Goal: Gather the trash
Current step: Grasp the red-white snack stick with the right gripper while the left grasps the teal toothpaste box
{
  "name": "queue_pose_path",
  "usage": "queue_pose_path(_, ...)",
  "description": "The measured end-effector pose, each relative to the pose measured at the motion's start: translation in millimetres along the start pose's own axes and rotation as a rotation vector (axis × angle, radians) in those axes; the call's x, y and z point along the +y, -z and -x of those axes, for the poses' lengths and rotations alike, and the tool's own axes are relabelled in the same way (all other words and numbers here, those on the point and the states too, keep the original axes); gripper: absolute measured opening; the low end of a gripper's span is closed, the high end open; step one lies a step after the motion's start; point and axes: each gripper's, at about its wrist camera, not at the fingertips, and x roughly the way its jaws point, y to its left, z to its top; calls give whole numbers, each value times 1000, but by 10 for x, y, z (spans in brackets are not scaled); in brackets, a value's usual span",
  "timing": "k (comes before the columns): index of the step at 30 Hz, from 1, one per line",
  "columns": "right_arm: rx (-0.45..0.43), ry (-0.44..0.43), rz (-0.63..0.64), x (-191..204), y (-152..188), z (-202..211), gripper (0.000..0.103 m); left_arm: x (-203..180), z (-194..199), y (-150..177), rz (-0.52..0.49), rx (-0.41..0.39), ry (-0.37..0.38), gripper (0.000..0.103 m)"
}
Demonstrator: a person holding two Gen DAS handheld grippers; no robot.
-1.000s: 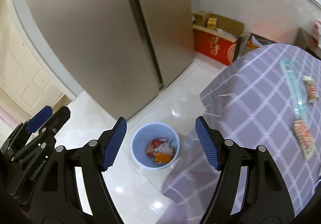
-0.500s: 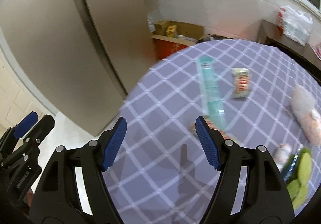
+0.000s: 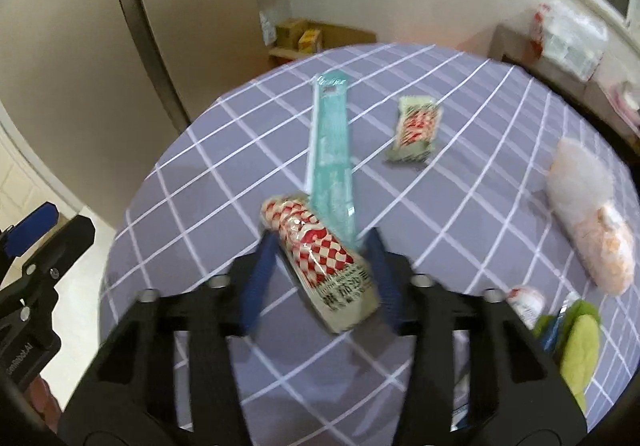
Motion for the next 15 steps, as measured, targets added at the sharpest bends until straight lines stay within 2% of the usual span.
queue_pose_path(4, -14, -26, -23, -83, -14, 62, 16, -52, -30, -31, -9, 3, 5, 66)
queue_pose_path(11, -54, -50, -72, -295, -113, 227, 12, -273, -76, -190, -44, -5, 48, 70)
queue_pose_path(15, -84, -37, -98, -497, -262, 303, 12, -504, -175, -357, -79, 5, 99, 77)
